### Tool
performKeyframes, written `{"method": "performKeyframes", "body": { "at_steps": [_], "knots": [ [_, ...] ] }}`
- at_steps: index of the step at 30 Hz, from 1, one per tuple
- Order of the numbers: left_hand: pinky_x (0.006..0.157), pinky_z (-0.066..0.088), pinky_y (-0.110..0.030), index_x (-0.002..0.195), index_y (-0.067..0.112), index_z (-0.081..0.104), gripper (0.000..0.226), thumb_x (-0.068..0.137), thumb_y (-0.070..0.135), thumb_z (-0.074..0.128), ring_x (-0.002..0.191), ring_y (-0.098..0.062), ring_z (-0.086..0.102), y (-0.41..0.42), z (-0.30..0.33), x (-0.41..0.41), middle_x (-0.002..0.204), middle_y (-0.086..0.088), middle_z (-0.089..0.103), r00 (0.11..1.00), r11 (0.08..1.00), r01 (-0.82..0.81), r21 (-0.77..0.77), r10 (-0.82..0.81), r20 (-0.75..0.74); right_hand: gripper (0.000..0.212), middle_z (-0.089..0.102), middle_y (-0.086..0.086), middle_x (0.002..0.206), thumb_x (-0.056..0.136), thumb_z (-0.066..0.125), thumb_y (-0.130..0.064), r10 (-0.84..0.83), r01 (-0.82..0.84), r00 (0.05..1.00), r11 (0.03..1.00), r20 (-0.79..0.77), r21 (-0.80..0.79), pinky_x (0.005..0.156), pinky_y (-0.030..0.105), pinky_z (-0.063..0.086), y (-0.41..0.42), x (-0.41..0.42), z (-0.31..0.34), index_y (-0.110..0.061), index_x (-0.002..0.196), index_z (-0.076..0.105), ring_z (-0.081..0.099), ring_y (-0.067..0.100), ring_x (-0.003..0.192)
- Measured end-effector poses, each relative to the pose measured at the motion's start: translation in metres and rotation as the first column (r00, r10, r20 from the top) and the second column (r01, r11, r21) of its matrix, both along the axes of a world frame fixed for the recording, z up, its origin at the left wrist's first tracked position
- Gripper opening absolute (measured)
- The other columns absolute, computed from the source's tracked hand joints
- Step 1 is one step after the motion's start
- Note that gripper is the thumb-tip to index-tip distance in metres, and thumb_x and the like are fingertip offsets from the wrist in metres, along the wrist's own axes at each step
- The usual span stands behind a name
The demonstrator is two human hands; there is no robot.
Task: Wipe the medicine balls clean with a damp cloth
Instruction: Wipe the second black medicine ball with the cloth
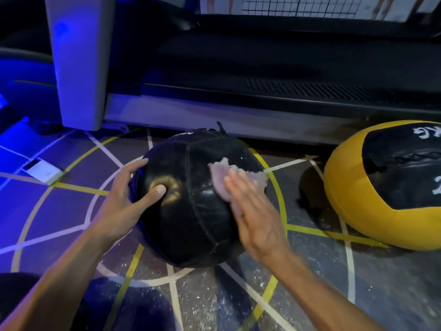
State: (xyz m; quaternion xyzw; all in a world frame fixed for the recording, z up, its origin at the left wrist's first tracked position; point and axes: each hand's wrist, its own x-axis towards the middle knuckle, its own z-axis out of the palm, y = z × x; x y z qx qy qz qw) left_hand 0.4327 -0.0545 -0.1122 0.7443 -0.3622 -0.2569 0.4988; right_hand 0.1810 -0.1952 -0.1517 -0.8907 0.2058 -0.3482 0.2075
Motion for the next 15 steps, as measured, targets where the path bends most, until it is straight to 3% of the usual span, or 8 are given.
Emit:
{"method": "performKeyframes", "body": {
  "at_steps": [3, 6, 7, 9, 10, 12, 13, 15],
  "knots": [
    [0.103, 0.049, -0.035, 0.137, 0.048, 0.050, 0.077, 0.068, 0.059, 0.082, 0.124, 0.007, 0.052, 0.003, 0.003, -0.007, 0.138, 0.017, 0.051, 1.000, 1.000, 0.010, -0.013, -0.010, 0.001, 0.042, 0.052, -0.009, 0.152, 0.111, 0.037, -0.026, -0.302, 0.233, 0.951, 0.845, 0.071, 0.482, 0.114, 0.035, 0.041, -0.012, -0.009, -0.002, -0.032, 0.151, 0.048, 0.046, 0.009, 0.142],
    [0.090, 0.051, -0.021, 0.136, 0.040, 0.051, 0.072, 0.075, 0.042, 0.088, 0.117, 0.017, 0.051, 0.017, 0.004, -0.013, 0.134, 0.023, 0.051, 1.000, 1.000, 0.005, 0.007, -0.005, 0.010, 0.035, 0.075, -0.002, 0.108, 0.094, 0.044, -0.036, -0.593, 0.361, 0.804, 0.425, -0.046, 0.830, 0.096, 0.047, 0.052, -0.050, -0.009, -0.014, -0.026, 0.112, 0.072, 0.067, 0.023, 0.105],
    [0.083, 0.052, -0.015, 0.133, 0.038, 0.052, 0.071, 0.074, 0.038, 0.091, 0.114, 0.019, 0.051, 0.025, 0.004, -0.014, 0.137, 0.016, 0.051, 1.000, 1.000, -0.003, 0.023, 0.003, 0.013, 0.030, 0.074, -0.003, 0.095, 0.091, 0.046, -0.035, -0.632, 0.369, 0.773, 0.365, -0.063, 0.855, 0.091, 0.047, 0.052, -0.058, -0.012, -0.016, -0.022, 0.098, 0.072, 0.067, 0.023, 0.096],
    [0.078, 0.048, -0.010, 0.125, 0.037, 0.055, 0.069, 0.068, 0.045, 0.093, 0.112, 0.021, 0.050, 0.034, 0.009, -0.014, 0.138, 0.004, 0.052, 0.999, 0.999, -0.035, 0.007, 0.034, 0.032, 0.025, 0.066, -0.008, 0.083, 0.099, 0.046, -0.031, -0.635, 0.413, 0.769, 0.407, -0.073, 0.815, 0.080, 0.039, 0.047, -0.053, -0.017, -0.004, -0.022, 0.088, 0.067, 0.062, 0.018, 0.083],
    [0.083, 0.045, -0.011, 0.122, 0.039, 0.055, 0.068, 0.064, 0.058, 0.085, 0.115, 0.020, 0.048, 0.033, 0.012, -0.016, 0.138, 0.005, 0.052, 0.997, 0.999, -0.053, -0.004, 0.053, 0.062, 0.027, 0.068, -0.010, 0.089, 0.104, 0.044, -0.030, -0.611, 0.424, 0.789, 0.468, -0.063, 0.775, 0.082, 0.036, 0.046, -0.045, -0.018, 0.002, -0.026, 0.094, 0.068, 0.063, 0.014, 0.086],
    [0.105, 0.038, -0.017, 0.131, 0.047, 0.053, 0.075, 0.063, 0.074, 0.070, 0.131, 0.013, 0.042, 0.024, 0.016, -0.021, 0.145, 0.015, 0.047, 0.980, 1.000, -0.028, 0.009, 0.025, 0.198, 0.032, 0.069, -0.012, 0.127, 0.110, 0.041, -0.028, -0.474, 0.345, 0.880, 0.699, 0.045, 0.626, 0.102, 0.031, 0.046, -0.019, -0.013, 0.021, -0.031, 0.131, 0.065, 0.062, 0.009, 0.120],
    [0.116, 0.035, -0.027, 0.138, 0.050, 0.048, 0.080, 0.066, 0.078, 0.067, 0.140, 0.004, 0.038, 0.019, 0.017, -0.024, 0.151, 0.018, 0.043, 0.956, 0.999, 0.015, 0.032, -0.024, 0.292, 0.037, 0.062, -0.007, 0.142, 0.111, 0.040, -0.024, -0.384, 0.275, 0.915, 0.819, 0.126, 0.504, 0.112, 0.030, 0.041, -0.006, -0.008, 0.030, -0.026, 0.145, 0.056, 0.055, 0.012, 0.133],
    [0.122, 0.030, -0.046, 0.146, 0.050, 0.043, 0.086, 0.069, 0.080, 0.065, 0.147, -0.009, 0.034, 0.012, 0.016, -0.031, 0.156, 0.020, 0.039, 0.915, 0.996, 0.050, 0.075, -0.076, 0.397, 0.040, 0.056, 0.011, 0.146, 0.108, 0.040, -0.009, -0.083, 0.062, 0.988, 0.986, 0.133, 0.157, 0.116, 0.035, 0.038, 0.020, 0.006, 0.041, -0.006, 0.145, 0.052, 0.051, 0.029, 0.138]
  ]
}}
